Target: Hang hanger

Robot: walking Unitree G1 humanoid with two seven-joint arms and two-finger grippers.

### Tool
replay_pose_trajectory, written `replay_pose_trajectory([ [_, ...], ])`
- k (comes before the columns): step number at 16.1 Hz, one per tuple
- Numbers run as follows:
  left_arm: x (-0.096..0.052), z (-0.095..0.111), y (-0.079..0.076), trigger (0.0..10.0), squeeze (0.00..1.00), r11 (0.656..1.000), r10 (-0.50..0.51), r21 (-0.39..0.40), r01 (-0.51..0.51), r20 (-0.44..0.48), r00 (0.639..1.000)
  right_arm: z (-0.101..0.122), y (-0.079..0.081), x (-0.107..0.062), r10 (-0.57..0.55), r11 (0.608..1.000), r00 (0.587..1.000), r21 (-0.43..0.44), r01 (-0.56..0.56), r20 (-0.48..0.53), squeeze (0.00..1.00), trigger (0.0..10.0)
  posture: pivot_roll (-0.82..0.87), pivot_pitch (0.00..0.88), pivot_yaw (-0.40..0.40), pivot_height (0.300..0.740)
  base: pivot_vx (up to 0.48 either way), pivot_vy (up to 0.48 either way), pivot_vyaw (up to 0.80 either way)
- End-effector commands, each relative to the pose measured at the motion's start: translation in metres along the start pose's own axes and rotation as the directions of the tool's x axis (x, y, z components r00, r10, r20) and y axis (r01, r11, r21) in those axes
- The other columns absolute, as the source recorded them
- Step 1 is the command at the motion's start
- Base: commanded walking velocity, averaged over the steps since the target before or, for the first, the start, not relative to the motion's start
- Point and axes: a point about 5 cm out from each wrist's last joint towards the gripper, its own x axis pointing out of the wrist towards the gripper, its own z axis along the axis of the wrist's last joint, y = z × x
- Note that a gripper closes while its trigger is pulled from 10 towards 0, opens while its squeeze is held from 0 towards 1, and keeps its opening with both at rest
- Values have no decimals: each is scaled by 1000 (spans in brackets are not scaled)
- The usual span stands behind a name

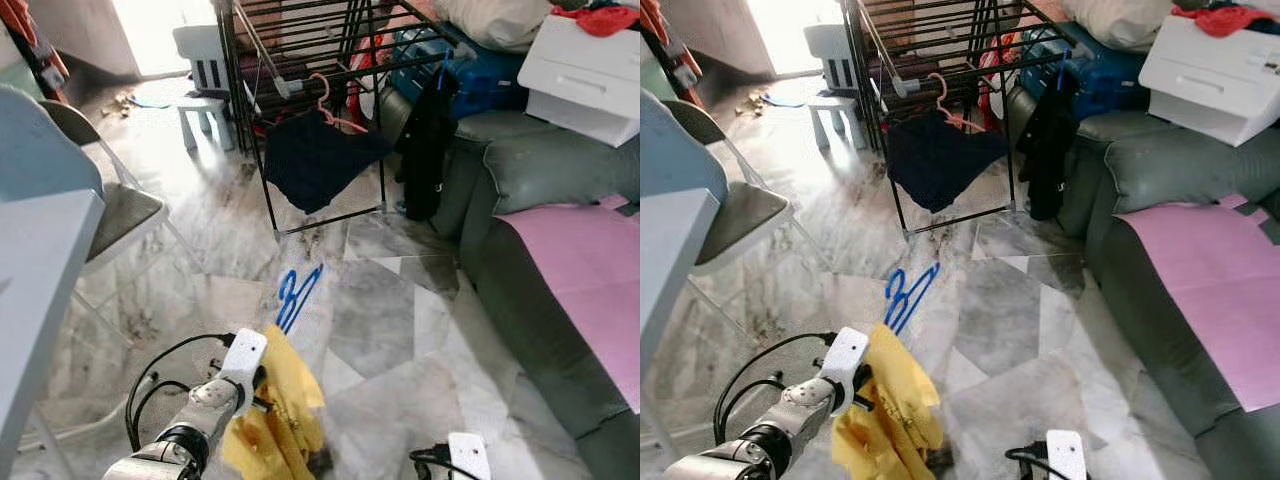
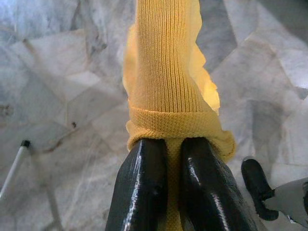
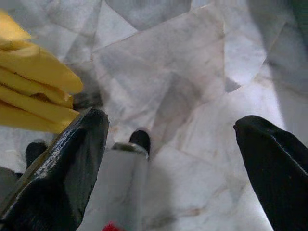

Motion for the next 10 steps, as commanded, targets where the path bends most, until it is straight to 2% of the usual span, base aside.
replay_pose_trajectory([
  [1, -1, -2, 6, 10000, 0, 999, 35, -4, -35, -11, 999, 3, 2, 1, 12, 1000, 1000, 1, -12, 8, 0, 10000, -84, 0, 19, 740, 0, 0, 0],
  [4, -3, -14, 7, 10000, 0, 997, 71, -8, -72, -70, 995, 19, 5, 6, 22, 1000, 999, 14, -23, 48, 0, 10000, -70, 0, 4, 740, 0, 0, 0],
  [8, -5, -19, 11, 10000, 0, 995, 102, -7, -103, -91, 991, 18, 11, 7, 36, 999, 998, 20, -37, 43, 0, 10000, -54, 0, -1, 740, 0, 0, 0],
  [10, -6, -21, 14, 10000, 0, 991, 129, -34, -133, -101, 987, 18, 10, 7, 30, 999, 999, 35, -31, 41, 0, 10000, -49, 0, -1, 740, 0, 0, 0],
])
